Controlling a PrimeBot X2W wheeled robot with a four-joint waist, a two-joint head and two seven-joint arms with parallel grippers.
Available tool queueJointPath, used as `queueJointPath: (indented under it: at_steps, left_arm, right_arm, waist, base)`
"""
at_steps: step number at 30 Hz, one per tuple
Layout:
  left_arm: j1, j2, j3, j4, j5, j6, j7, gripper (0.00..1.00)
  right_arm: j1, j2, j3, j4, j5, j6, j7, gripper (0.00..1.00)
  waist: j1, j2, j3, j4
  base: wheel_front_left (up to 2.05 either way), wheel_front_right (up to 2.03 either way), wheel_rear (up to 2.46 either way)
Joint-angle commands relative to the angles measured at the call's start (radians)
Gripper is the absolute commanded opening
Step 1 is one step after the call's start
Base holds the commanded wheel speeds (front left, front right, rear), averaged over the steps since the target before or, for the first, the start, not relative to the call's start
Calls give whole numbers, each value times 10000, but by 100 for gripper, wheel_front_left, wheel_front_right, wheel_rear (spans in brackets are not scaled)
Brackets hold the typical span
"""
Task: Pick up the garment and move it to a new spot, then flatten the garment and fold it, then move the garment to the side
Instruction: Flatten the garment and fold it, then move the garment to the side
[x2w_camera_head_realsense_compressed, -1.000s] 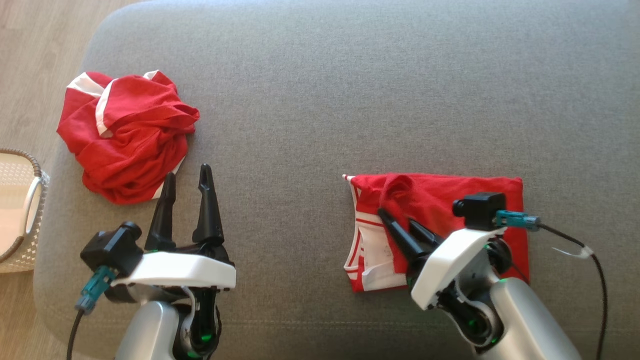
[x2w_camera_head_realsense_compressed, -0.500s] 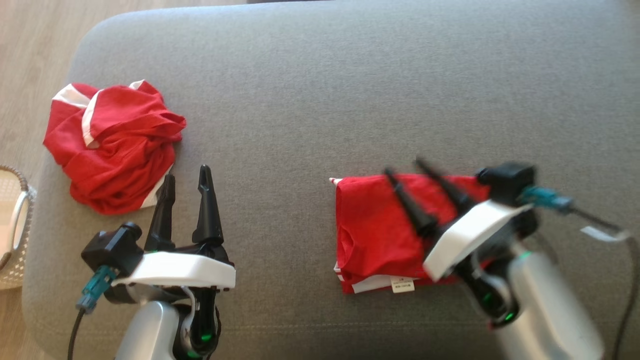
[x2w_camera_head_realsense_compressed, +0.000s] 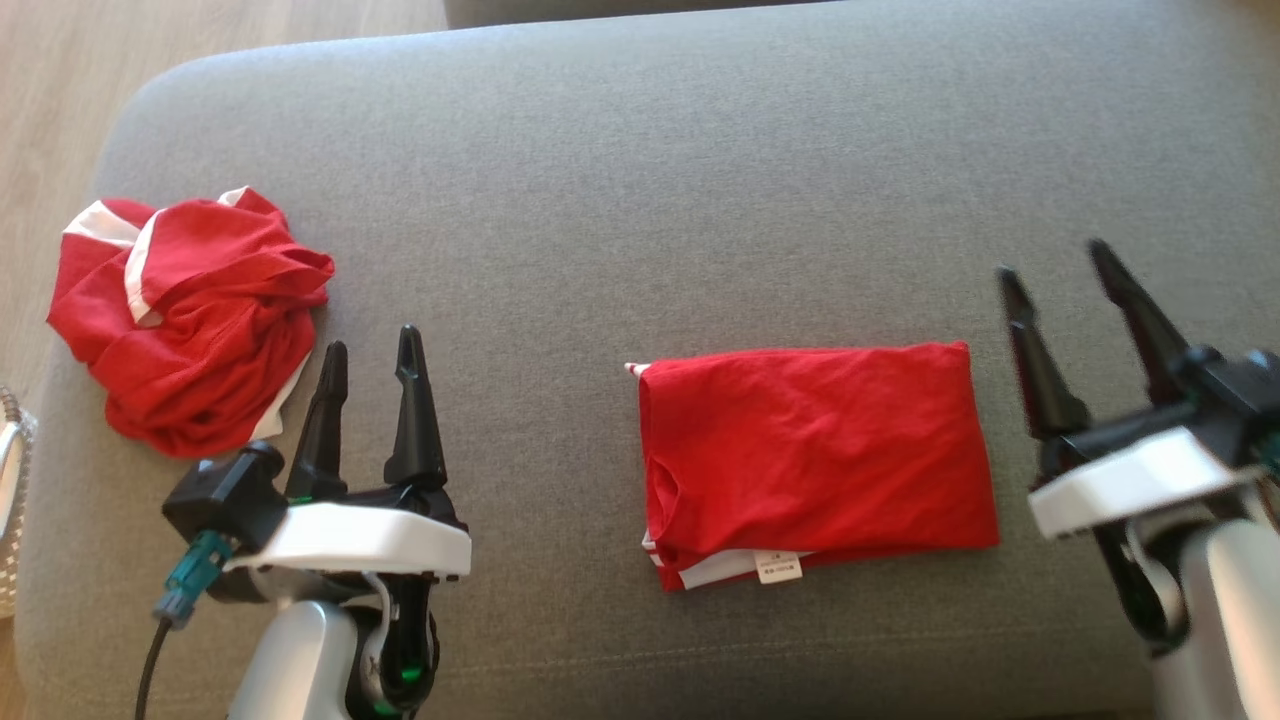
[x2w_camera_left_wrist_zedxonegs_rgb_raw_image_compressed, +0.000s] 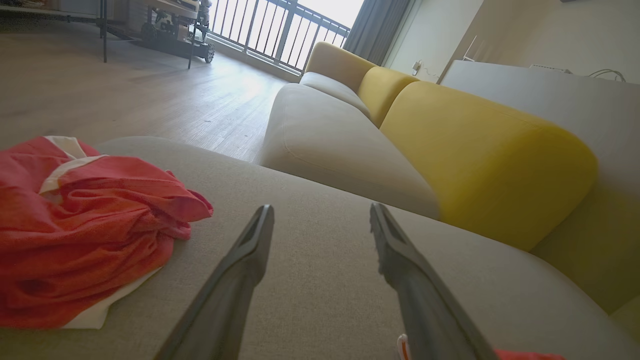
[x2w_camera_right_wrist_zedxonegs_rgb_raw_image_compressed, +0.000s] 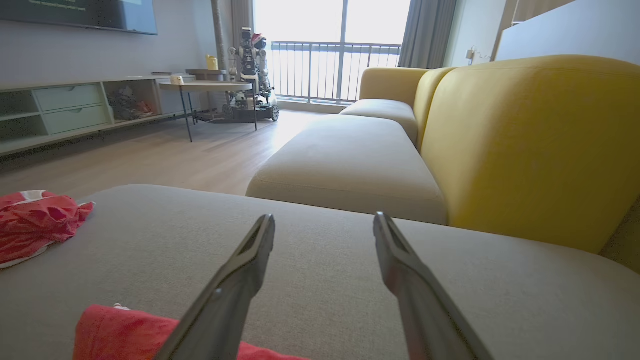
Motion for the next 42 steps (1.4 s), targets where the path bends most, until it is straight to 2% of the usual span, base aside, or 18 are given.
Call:
queueJointPath:
  at_steps: [1,7,15,18,33,42]
  left_arm:
    - [-352,49,342,-372,107,-50,-78,100]
    - [70,49,147,-346,177,-181,-78,100]
    - [316,49,238,-830,533,-136,-78,100]
    - [323,49,162,-986,862,-296,-78,100]
    - [407,49,3,-877,739,-170,-78,100]
    - [321,49,-57,-847,736,-193,-78,100]
  right_arm:
    - [-86,-68,91,-279,-9,-2,-148,100]
    - [477,117,-888,394,-855,-2,-1265,100]
    - [555,622,-1190,314,-1497,-2,-1475,100]
    - [550,694,-1172,228,-1549,-2,-1478,100]
    - [662,752,-1080,333,-1249,-2,-1481,100]
    - [605,964,-863,1694,-403,-2,-1433,100]
  waist:
    - [0,0,-15,-26]
    - [0,0,26,-181]
    - [0,0,122,-239]
    - [0,0,103,-217]
    - [0,0,14,-36]
    - [0,0,294,31]
  base:
    - [0,0,0]
    - [0,0,0]
    - [0,0,0]
    - [0,0,0]
    - [0,0,0]
    - [0,0,0]
